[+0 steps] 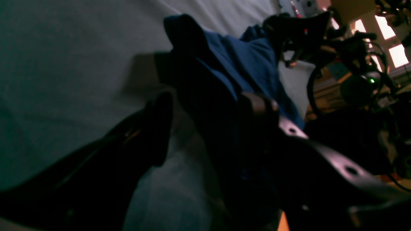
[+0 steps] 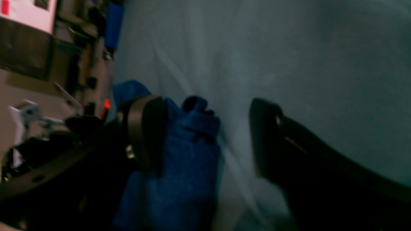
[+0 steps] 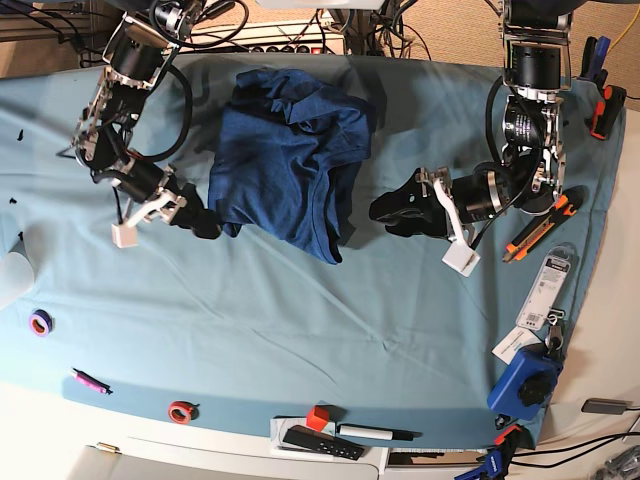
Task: Layout the t-shirt on the table in an organized manner, then fold the t-shirt properly
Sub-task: 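Release the shirt and pull the right gripper back beside the bundle, then move the left gripper toward the folded shirt bundle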
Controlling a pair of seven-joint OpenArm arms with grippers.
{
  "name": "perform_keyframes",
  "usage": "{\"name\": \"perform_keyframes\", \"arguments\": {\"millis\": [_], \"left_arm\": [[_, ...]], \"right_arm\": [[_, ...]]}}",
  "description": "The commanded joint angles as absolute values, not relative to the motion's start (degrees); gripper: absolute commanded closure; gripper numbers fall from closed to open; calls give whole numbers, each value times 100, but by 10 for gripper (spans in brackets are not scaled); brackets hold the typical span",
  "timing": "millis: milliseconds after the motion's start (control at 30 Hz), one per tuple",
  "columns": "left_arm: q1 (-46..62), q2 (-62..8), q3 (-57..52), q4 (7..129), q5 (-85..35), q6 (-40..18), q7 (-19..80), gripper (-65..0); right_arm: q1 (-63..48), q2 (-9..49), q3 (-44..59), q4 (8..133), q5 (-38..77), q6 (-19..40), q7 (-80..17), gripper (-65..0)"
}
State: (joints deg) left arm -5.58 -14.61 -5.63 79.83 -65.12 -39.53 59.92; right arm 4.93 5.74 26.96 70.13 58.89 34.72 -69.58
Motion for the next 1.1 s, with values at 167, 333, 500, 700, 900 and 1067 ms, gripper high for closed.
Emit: {"name": "perform_keyframes", "arguments": {"millis": [167,333,500,700,900,1067], "left_arm": [[-663,-1492,-576,8075,-6552,-4000,5887,-308],[-663,-1492,-576,8075,-6552,-4000,5889,-308],[-663,-1492,-576,8075,-6552,-4000,5889,-308],[-661,-1494,-576,8075,-6318,-4000,5966,-309],[-644,-1544,-576,8075,-6449,-3704,6772,-408],[-635,-1798,-576,8075,-7485,-3538,7509,-447]], "right_arm": [[475,392,2443,7013,5905,3332,-7404,-414],[475,346,2443,7467,5894,3218,-7708,-414],[475,235,2443,8082,5765,3072,-7933,-414],[475,255,2443,8204,5481,3026,-7894,-414],[475,252,2443,8204,5369,3039,-7911,-237],[475,252,2443,8204,5345,3039,-7911,-59]]}}
